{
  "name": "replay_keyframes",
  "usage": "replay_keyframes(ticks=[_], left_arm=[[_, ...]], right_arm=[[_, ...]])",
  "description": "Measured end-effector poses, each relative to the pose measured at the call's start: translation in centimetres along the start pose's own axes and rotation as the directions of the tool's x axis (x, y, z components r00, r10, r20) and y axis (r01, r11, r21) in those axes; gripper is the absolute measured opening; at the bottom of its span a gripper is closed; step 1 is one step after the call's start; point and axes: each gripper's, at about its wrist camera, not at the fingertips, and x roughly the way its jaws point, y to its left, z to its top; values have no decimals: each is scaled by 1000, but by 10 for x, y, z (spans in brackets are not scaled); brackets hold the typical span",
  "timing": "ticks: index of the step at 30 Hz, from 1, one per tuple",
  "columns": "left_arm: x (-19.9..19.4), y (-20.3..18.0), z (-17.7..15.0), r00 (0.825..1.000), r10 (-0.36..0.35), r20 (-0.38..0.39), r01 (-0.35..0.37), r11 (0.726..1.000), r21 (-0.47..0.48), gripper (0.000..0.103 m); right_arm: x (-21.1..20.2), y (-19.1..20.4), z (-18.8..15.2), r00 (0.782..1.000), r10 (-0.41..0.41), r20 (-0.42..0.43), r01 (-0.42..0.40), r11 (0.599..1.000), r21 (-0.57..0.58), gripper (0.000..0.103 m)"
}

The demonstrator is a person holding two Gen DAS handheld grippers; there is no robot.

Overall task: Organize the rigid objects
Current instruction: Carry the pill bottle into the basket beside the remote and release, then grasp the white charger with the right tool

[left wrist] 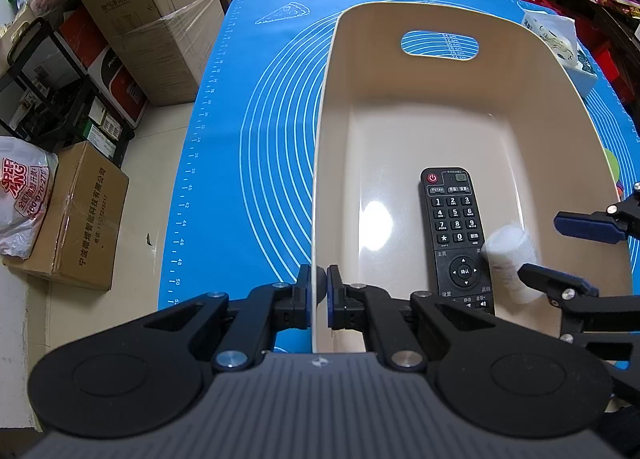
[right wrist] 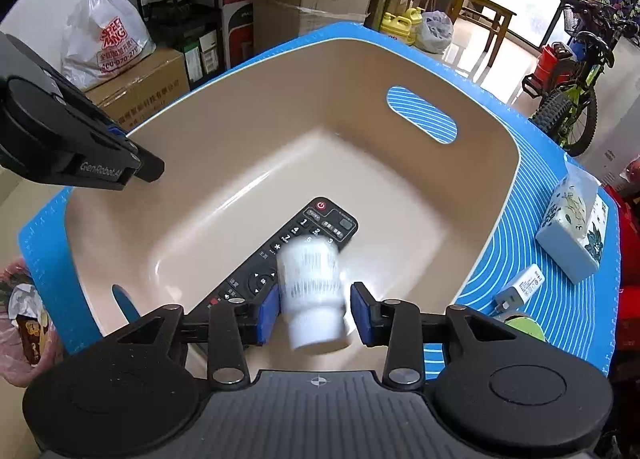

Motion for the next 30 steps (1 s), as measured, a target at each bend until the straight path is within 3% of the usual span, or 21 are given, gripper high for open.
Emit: replay_keyframes(ticks=[7,9,10,15,20,30], left_arm=[[0,1,0,1000,0,-1,0,1000,-2,8],[0,0,0,1000,2,-1,-2,1000,-2,8],[0,0,0,1000,5,-1,-5,1000,0,8],[0,1,-1,1000,5,-1,-5,1000,-1,8],[0,-1,-1,1000,11,-2,-11,1000,4,8],[-1,-1,0,1000,14,-3,-14,1000,4,9]], right_arm=[[-15,-18,0,999,33,38,-35,998,60,51],[-22,-28,1,998,40,56,-45,994,100,56],[-26,-32,1,997,44,64,-52,991,122,64],[-53,-61,4,988,70,134,-103,963,250,65],[-79,-92,7,979,52,199,-116,939,324,75],[-85,-162,-9,979,-47,201,-48,894,446,76]])
